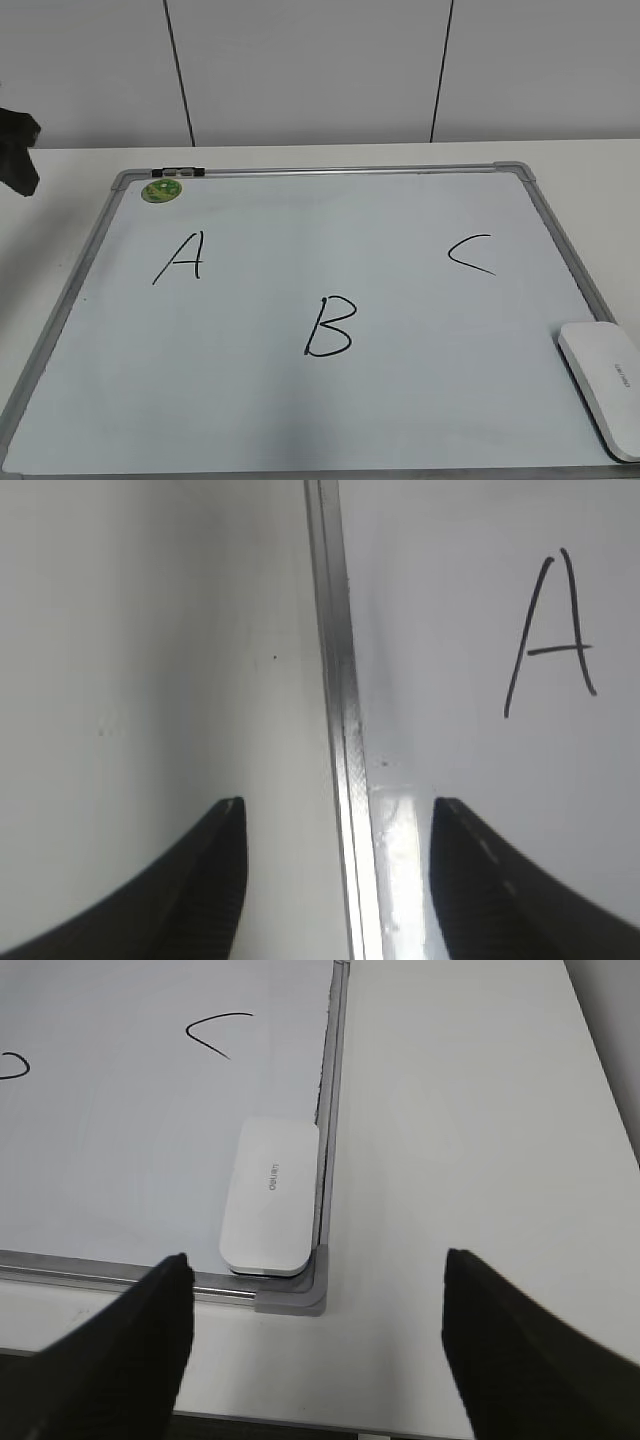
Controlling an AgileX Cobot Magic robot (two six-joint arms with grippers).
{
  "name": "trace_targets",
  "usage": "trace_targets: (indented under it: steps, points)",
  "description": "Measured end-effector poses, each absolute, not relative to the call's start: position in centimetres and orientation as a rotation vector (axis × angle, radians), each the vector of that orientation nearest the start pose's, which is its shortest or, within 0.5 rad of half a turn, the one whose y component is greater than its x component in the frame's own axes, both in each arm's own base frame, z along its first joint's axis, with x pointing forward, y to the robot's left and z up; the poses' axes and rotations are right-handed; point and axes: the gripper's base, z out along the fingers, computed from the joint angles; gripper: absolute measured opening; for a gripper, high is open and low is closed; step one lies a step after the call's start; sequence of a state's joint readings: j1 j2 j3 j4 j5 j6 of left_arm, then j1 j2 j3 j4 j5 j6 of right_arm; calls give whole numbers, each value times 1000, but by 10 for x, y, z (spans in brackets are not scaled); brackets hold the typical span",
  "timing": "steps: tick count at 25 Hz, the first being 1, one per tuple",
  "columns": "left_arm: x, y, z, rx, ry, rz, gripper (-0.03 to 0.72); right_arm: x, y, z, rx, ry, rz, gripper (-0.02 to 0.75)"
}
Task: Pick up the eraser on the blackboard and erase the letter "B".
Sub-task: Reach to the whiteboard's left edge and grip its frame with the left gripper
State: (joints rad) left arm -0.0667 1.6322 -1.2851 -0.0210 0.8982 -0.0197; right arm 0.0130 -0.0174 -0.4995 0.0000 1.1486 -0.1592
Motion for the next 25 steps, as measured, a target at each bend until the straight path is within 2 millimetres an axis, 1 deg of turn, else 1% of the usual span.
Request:
trace_targets:
  steps: [4, 8, 10, 15, 18, 25]
  points:
    - [369, -27, 259, 49, 2768, -55, 436, -11, 0, 270, -182, 2109, -87, 573]
    - [387, -28, 242, 50, 2846, -54, 436, -11, 0, 270, -182, 2109, -87, 573]
    - [394, -28, 229, 50, 2890, -52, 436, -11, 0, 270, -182, 2109, -87, 573]
    - [403, -29, 199, 51, 2972, -47, 436, -11, 0, 270, -182, 2109, -87, 573]
    - [405, -29, 184, 52, 3008, -42, 436, -11, 0, 270, -182, 2109, -87, 573]
    - [409, -28, 158, 54, 3070, -16, 436, -11, 0, 270, -182, 2109, -87, 573]
